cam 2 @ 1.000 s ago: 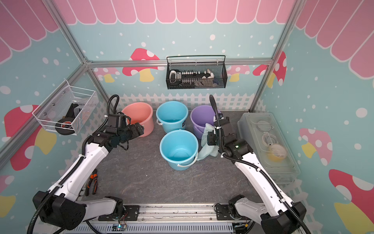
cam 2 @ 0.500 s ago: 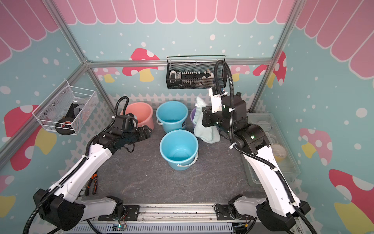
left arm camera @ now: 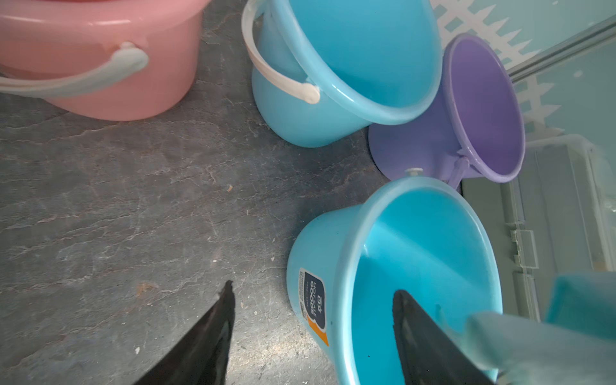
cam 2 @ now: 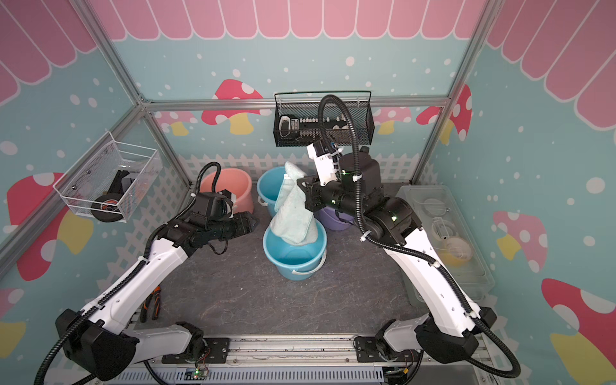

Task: Wipe the inside of the bucket with a cloth
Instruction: Place the cleaning item inside of the bucket.

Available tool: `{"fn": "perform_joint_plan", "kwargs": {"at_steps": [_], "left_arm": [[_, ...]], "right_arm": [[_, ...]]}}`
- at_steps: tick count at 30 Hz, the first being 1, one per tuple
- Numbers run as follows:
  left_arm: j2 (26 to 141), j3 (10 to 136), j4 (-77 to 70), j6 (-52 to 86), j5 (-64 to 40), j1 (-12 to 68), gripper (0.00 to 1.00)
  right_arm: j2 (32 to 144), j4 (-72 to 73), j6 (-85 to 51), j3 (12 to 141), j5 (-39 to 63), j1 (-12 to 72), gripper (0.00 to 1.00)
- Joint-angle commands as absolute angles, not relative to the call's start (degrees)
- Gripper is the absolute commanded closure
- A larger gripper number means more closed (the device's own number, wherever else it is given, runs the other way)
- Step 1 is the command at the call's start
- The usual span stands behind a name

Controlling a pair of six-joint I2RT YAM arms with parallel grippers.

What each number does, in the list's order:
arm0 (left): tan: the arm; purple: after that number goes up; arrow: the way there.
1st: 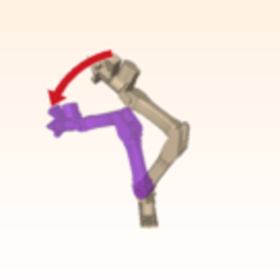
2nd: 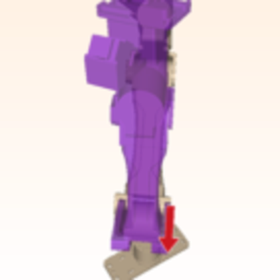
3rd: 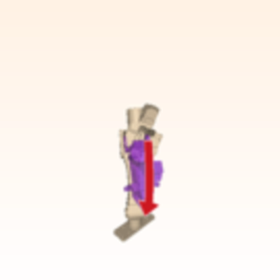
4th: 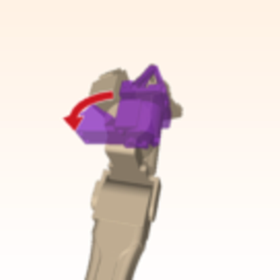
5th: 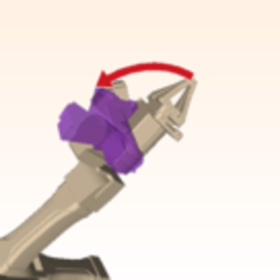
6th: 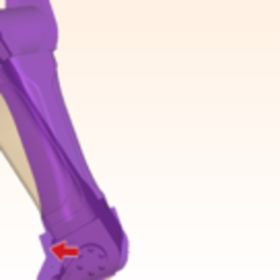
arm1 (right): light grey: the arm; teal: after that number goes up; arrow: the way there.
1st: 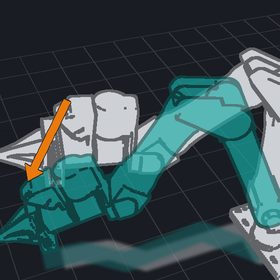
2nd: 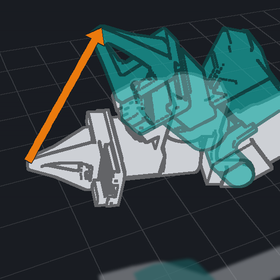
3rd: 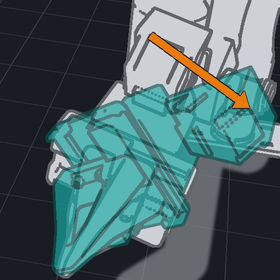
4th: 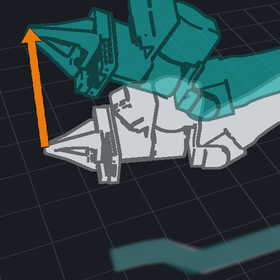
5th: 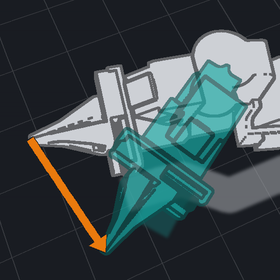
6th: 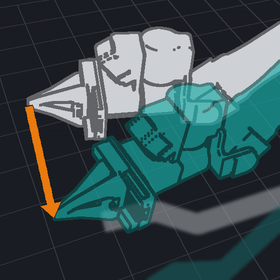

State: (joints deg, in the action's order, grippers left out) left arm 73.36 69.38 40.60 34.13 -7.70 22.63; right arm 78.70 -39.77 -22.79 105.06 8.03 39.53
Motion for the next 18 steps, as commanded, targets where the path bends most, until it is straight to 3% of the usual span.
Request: {"fn": "perform_joint_plan", "kwargs": {"at_steps": [1, 13, 18], "left_arm": [[75.4, 69.6, 40.1, 36.0, -9.2, 25.4, 0.37], [81.9, 69.7, 41.2, 38.3, -9.0, 29.4, 0.68], [83.6, 69.7, 41.6, 37.9, -9.4, 29.6, 0.74]], "right_arm": [[79.5, -38.9, -24.5, 101.1, 7.3, 40.4, 1.00], [79.7, -38.8, -24.8, 85.6, 5.4, 40.4, 1.00], [80.6, -38.7, -24.4, 81.9, 5.2, 40.4, 1.00]]}}
